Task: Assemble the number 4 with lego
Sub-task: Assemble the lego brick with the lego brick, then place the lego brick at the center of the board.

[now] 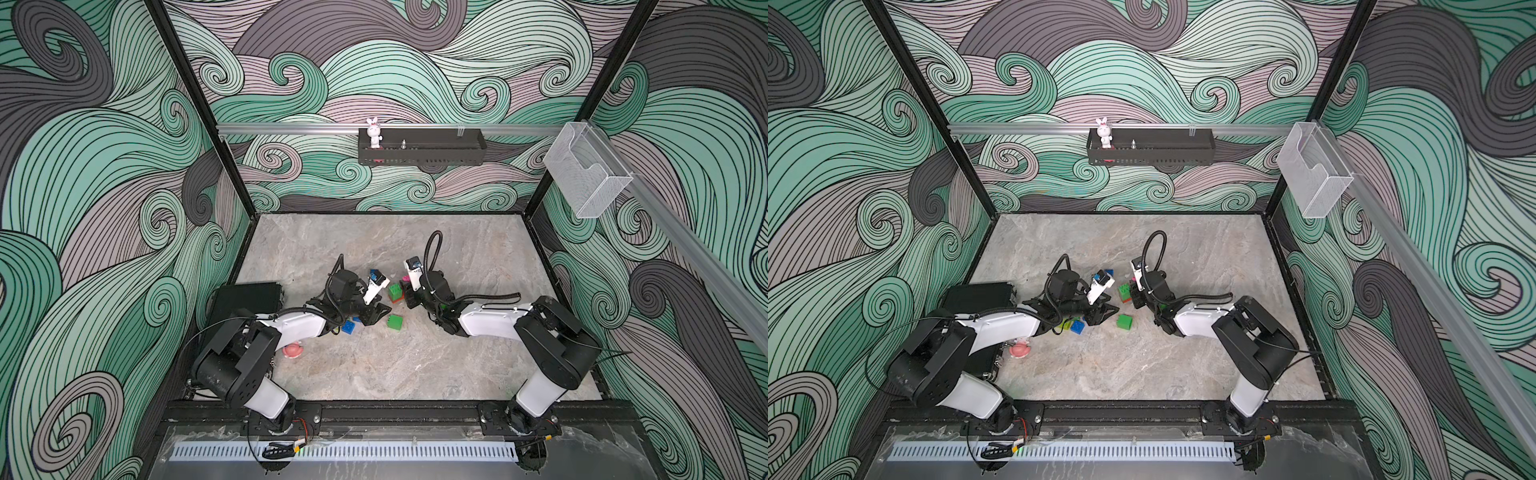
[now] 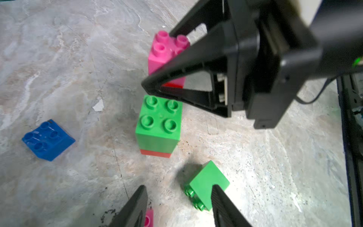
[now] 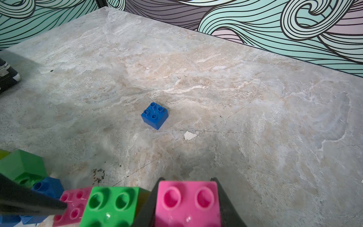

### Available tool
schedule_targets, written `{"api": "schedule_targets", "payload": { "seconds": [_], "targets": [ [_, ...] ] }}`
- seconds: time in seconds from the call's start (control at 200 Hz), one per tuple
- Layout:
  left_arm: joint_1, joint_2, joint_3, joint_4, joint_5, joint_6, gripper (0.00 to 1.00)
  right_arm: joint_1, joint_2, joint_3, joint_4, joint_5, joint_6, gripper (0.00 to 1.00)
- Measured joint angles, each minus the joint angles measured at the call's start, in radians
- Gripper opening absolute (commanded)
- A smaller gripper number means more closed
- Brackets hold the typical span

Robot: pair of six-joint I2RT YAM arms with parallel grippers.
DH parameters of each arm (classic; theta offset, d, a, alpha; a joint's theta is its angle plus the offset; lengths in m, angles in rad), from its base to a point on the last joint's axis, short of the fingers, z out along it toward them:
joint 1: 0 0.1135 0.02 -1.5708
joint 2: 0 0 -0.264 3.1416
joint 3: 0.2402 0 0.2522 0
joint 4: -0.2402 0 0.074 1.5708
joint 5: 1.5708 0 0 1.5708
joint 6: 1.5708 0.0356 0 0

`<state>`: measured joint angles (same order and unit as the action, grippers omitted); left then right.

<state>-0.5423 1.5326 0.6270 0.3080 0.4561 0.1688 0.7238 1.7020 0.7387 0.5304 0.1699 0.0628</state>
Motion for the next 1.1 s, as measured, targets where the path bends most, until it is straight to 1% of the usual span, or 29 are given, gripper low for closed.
{"api": "schedule_targets", "payload": {
  "seconds": [0.12,0.305,0.565,0.846,1.101],
  "targets": [
    [-0.004,0.064,-0.003,0.056,-0.001,0.033,0.49,-0.005,0.0,0.0,0.002,-0.015,-0.007,0.0],
    [-0.005,0.136,-0.002,0.136,-0.011,0.047,0.49,-0.01,0.0,0.0,0.003,-0.035,-0.026,0.0],
    [-0.018,0.182,0.019,0.231,-0.054,0.048,0.48,-0.012,0.002,0.001,0.006,-0.055,-0.044,0.0],
    [-0.02,0.215,0.052,0.28,-0.063,0.048,0.48,-0.012,0.002,0.002,0.006,-0.058,-0.049,0.0],
    [-0.032,0.249,0.067,0.309,-0.063,0.049,0.44,-0.012,0.003,0.002,0.006,-0.059,-0.051,0.0]
  ]
}}
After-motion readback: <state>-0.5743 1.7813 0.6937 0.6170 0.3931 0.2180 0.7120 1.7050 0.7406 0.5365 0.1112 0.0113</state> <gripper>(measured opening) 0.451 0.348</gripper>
